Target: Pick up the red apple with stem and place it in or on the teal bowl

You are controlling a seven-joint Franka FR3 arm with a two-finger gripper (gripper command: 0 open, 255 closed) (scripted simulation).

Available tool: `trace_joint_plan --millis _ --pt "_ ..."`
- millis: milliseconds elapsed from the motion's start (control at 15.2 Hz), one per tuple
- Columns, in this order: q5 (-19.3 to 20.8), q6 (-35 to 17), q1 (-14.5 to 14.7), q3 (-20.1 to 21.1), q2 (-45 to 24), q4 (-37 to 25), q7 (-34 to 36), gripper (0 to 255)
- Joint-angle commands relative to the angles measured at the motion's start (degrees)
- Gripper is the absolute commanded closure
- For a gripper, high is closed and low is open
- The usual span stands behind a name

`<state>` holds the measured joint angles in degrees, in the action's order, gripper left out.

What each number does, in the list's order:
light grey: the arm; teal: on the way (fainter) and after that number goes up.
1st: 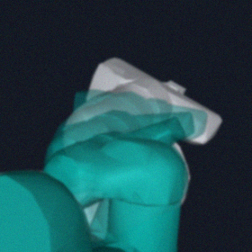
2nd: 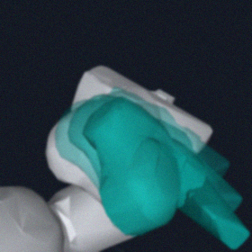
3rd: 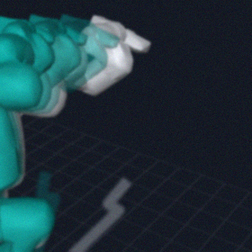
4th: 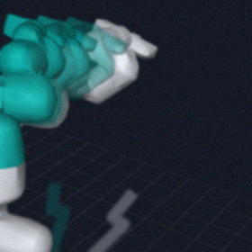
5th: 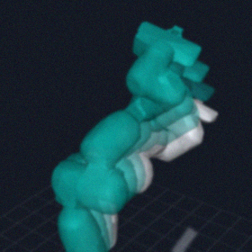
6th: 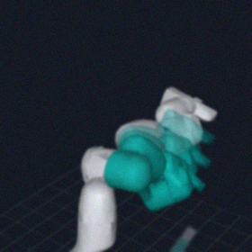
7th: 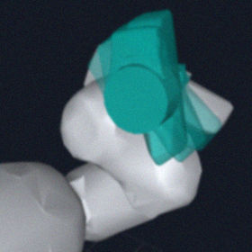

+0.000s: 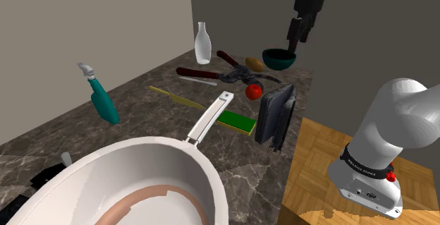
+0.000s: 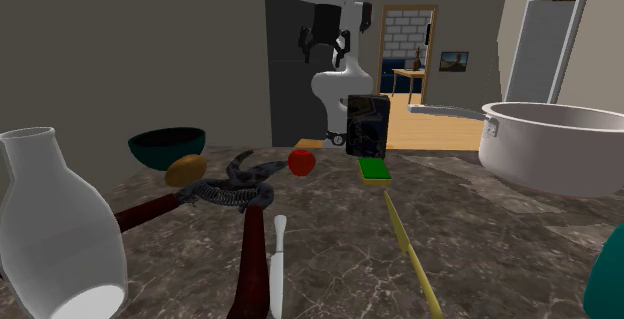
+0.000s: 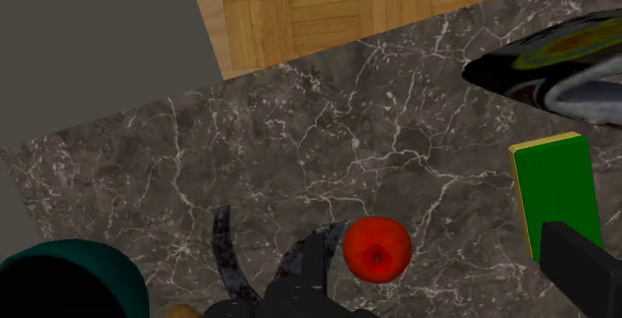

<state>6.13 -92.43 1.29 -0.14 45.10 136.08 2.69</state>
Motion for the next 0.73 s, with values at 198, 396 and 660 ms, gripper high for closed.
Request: trace_joint_plan --millis 198,396,660 --pt "0.5 -6.8 -0.3 0.0 -2.9 3.1 1.1 0" --pt "1.1 -13.6 -0.6 0.1 -6.7 5.5 2.2 0" --pt "2.2 -22.8 -1.2 0.2 -13.0 7.3 3.8 0"
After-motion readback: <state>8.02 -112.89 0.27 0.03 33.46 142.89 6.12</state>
